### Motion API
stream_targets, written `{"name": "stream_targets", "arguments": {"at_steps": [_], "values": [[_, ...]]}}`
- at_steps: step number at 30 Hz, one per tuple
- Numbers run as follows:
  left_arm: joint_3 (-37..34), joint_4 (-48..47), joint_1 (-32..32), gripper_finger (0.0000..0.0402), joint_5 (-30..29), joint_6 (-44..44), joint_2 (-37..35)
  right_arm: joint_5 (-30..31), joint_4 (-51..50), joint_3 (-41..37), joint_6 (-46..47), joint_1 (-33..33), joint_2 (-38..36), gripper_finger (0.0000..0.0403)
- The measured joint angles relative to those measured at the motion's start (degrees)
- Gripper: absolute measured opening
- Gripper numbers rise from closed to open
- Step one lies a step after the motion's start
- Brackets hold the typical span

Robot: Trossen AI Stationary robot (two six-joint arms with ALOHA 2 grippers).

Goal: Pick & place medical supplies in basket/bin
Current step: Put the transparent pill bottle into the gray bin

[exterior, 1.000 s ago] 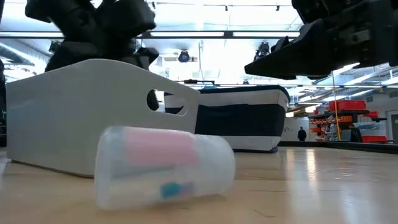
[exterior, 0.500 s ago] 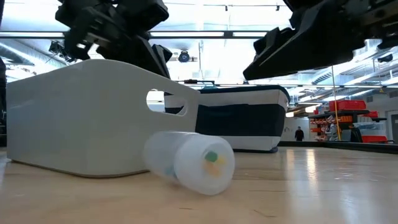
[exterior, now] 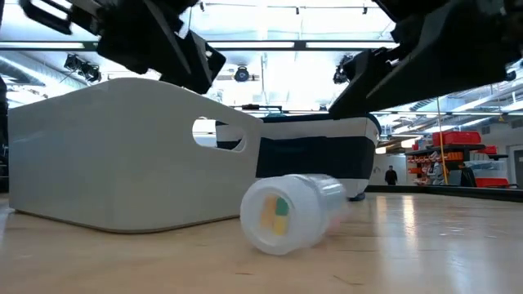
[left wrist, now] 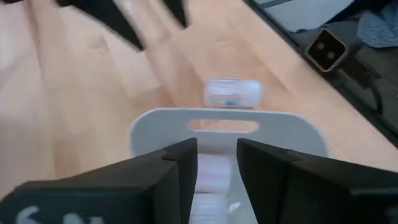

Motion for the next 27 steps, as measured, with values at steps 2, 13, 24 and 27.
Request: {"name": "stream_targets", "arguments": {"at_steps": [2, 13, 24, 27], "values": [[0.00, -0.04, -0.73, 0.0119, -0.56, 0.12, 0.00, 0.67, -0.44, -0.02, -1.72, 0.62, 0.00, 0.0240], [0.02, 0.21, -0.89, 0.0120, -2.59, 0.42, 0.00, -4.27, -0.09, 5.25, 0.24, 1.43, 8.20, 0.0252], [0.02, -0.21, -1.04, 0.0120, -2.76, 0.45, 0.00, -7.07, -8.52, 18.05, 4.58, 3.79, 18.15, 0.0254], [0.02, -0.22, -1.18, 0.0120, -2.82, 1.04, 0.00, -7.07, -8.37, 19.17, 7.10, 3.80, 19.90, 0.0254]]}}
